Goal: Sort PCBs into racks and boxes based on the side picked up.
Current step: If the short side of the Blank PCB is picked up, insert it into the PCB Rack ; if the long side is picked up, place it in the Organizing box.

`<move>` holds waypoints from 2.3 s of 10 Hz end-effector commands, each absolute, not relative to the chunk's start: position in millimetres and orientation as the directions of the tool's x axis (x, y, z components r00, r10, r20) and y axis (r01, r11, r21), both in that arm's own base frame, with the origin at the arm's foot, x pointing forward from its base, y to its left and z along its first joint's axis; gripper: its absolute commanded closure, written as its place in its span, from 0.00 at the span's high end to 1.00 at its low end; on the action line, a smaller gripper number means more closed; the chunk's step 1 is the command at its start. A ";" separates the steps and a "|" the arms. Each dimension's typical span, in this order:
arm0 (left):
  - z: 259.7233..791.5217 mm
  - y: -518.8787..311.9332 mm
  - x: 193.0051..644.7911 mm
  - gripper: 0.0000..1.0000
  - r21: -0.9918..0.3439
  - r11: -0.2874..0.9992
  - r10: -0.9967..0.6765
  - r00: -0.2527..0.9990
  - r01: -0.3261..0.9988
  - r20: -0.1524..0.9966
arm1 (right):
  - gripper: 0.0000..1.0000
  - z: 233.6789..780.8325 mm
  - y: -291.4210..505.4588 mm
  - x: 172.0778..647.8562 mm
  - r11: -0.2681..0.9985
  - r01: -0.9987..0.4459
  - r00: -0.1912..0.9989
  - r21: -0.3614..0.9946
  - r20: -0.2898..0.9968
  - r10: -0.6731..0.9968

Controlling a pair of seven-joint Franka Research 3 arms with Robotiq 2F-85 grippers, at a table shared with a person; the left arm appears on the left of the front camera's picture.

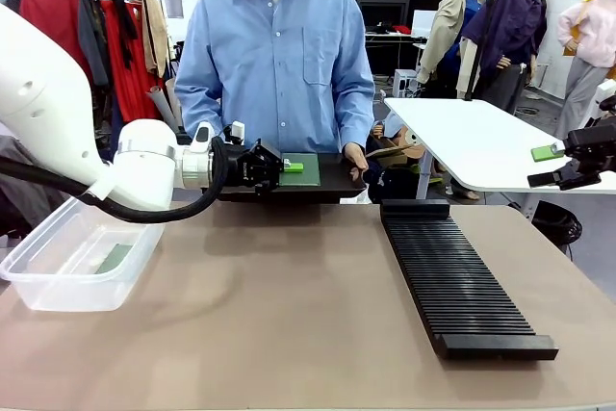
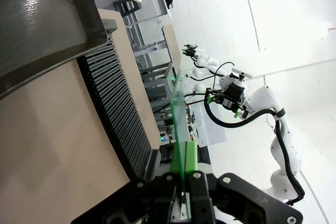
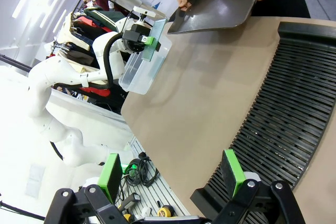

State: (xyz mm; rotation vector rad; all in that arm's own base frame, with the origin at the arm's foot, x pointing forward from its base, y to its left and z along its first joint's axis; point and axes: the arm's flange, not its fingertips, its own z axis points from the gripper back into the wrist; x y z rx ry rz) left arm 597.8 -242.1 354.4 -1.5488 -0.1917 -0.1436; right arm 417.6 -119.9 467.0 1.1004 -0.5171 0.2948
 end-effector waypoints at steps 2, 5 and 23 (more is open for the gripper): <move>368.5 -208.8 593.4 0.00 -0.981 0.027 0.039 0.980 0.193 0.194 | 1.00 469.2 -118.5 417.2 0.428 -0.471 0.846 0.771 0.533 -0.029; 395.3 -162.4 587.2 0.00 -0.981 0.115 0.034 0.986 0.156 0.161 | 1.00 469.2 -118.5 417.2 0.428 -0.471 0.846 0.771 0.533 -0.029; 489.7 12.0 566.8 0.00 -0.383 0.922 -0.019 0.997 0.048 0.080 | 1.00 469.2 -118.5 417.2 0.428 -0.471 0.846 0.771 0.533 -0.029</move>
